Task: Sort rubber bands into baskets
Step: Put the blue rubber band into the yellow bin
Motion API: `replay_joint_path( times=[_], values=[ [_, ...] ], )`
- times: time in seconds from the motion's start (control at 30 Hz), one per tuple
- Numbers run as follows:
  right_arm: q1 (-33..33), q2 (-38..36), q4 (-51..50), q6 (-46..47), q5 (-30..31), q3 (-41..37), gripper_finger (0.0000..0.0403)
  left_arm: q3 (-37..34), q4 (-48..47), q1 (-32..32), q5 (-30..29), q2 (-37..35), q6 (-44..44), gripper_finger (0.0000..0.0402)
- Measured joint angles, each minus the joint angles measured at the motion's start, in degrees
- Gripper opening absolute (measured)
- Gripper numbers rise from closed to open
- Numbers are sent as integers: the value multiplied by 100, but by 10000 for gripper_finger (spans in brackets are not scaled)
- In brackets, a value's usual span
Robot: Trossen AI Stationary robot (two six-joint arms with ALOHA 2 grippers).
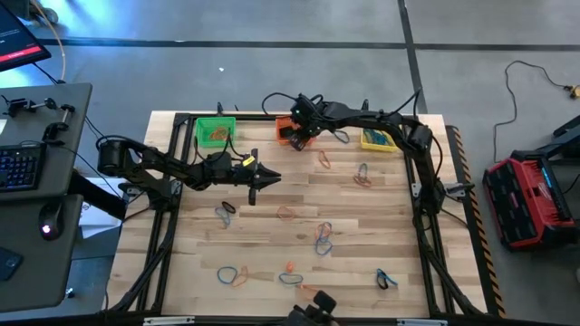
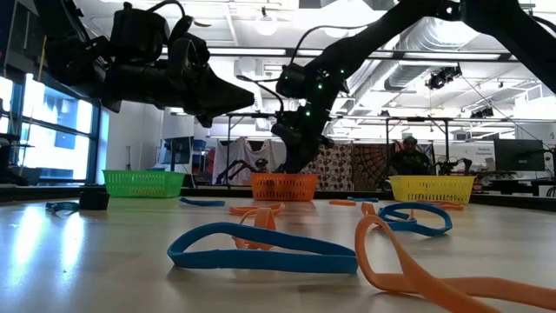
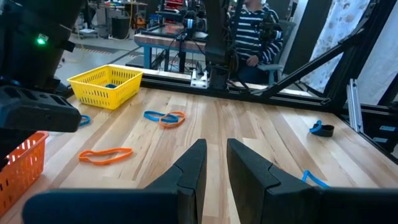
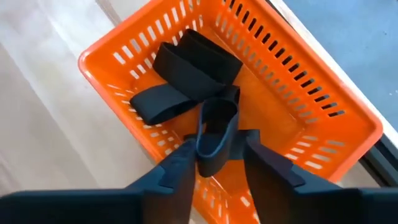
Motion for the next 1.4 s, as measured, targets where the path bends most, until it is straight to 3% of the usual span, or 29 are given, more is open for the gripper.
replay_joint_path(
  times=[0.1, 0.2, 0.4, 0.7, 1.07, 1.23, 1.4],
  values=[
    [0, 0, 61, -297, 10, 0, 139, 0, 0, 0, 0, 0, 69, 53],
    [36, 0, 328, -677, 18, -2, 124, 0, 2, 1, 0, 0, 90, 53],
    [158, 0, 810, -1005, -199, -2, 13, 0, -11, 56, 0, 0, 65, 53],
    [283, 0, 1397, -1108, -343, -7, 3, 0, -23, 92, 0, -8, 260, 53],
    [577, -26, 1553, -617, 171, -26, 0, 2, -20, 114, 0, -15, 315, 53],
    [639, -229, 2610, -245, 126, -923, 0, 2, -24, 114, 2, -17, 314, 53],
    [720, -989, 3562, 0, 143, -2130, 0, 4, -119, 114, 4, -24, 315, 53]
  ],
)
